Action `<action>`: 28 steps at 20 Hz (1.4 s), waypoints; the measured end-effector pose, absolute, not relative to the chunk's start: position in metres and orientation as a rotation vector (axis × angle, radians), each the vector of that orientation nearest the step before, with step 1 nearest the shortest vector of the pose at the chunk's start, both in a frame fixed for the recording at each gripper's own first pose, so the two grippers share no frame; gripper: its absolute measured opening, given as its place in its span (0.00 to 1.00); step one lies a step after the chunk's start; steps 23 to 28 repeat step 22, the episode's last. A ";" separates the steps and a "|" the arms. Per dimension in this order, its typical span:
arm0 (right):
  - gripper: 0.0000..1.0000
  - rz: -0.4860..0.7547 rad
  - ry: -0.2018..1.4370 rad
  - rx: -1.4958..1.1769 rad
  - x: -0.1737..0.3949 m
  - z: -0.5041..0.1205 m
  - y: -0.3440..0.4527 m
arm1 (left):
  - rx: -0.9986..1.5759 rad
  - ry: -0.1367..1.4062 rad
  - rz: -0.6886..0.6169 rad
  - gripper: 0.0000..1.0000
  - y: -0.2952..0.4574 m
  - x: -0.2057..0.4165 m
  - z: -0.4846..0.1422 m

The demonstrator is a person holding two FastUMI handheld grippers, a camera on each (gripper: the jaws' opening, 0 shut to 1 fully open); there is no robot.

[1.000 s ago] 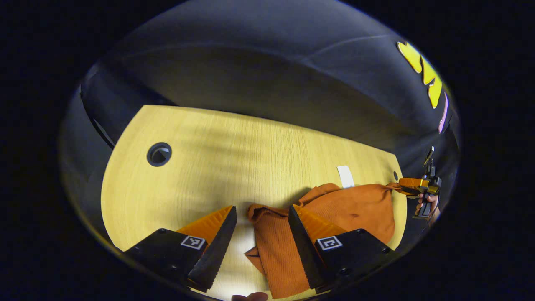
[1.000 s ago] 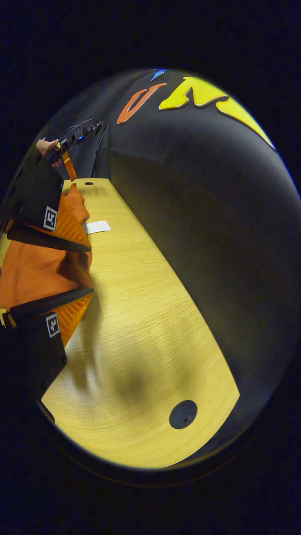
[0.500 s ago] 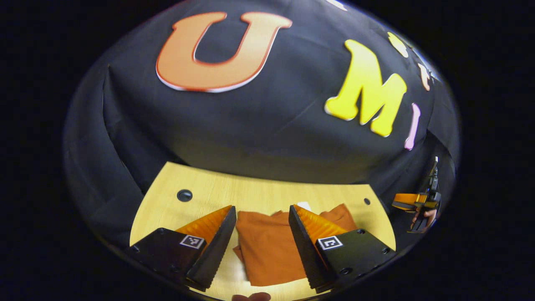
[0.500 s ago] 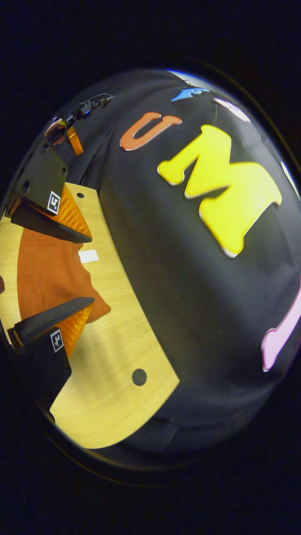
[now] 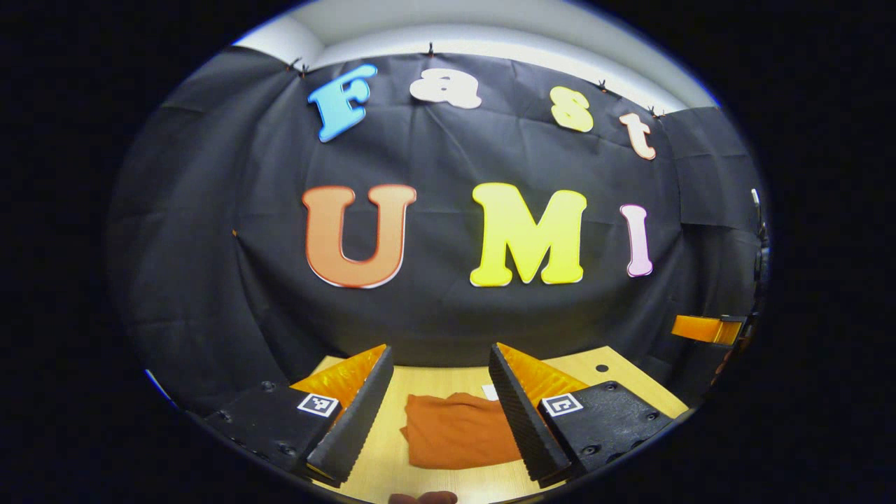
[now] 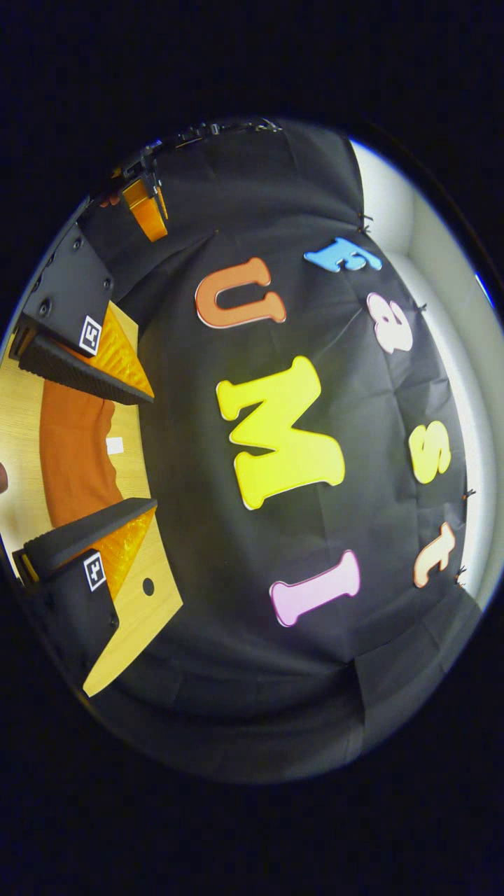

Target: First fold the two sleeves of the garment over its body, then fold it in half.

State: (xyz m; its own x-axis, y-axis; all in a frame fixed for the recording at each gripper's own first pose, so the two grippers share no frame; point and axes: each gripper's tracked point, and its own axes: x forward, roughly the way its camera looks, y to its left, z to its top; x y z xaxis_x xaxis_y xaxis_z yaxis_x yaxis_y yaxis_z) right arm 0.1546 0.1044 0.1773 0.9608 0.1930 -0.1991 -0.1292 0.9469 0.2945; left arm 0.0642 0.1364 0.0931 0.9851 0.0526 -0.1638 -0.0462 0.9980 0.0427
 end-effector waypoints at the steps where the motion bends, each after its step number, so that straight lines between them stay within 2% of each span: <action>1: 0.87 0.171 0.193 0.256 0.133 0.183 0.104 | 0.051 0.129 0.085 0.81 0.131 0.041 0.101; 2: 0.87 0.168 0.152 0.226 0.114 0.187 0.103 | 0.056 0.108 0.106 0.81 0.124 0.018 0.105; 3: 0.85 0.169 0.133 0.192 0.091 0.186 0.097 | 0.059 0.085 0.129 0.86 0.089 -0.004 0.106; 4: 0.88 0.169 0.130 0.168 0.068 0.184 0.093 | 0.063 0.067 0.138 0.90 0.078 -0.023 0.107; 5: 0.91 0.172 0.132 0.165 0.048 0.180 0.090 | 0.058 0.059 0.144 1.00 0.067 -0.040 0.107; 6: 0.91 0.179 0.132 0.174 0.033 0.178 0.091 | 0.047 0.055 0.143 0.84 0.057 -0.055 0.106; 8: 0.93 0.183 0.129 0.168 0.004 0.177 0.088 | -0.015 0.068 0.129 0.99 0.037 -0.084 0.094; 9: 0.95 0.177 0.121 0.157 -0.006 0.178 0.084 | -0.042 0.085 0.126 0.99 0.031 -0.093 0.087; 11: 0.93 0.172 0.084 0.162 -0.022 0.184 0.082 | -0.049 0.096 0.119 0.99 0.027 -0.105 0.082; 14: 0.95 0.152 0.063 0.148 -0.035 0.176 0.084 | -0.016 0.083 0.113 0.99 0.028 -0.114 0.086; 28: 0.93 0.158 0.070 0.137 -0.031 0.171 0.099 | 0.019 0.088 0.106 0.99 0.035 -0.114 0.081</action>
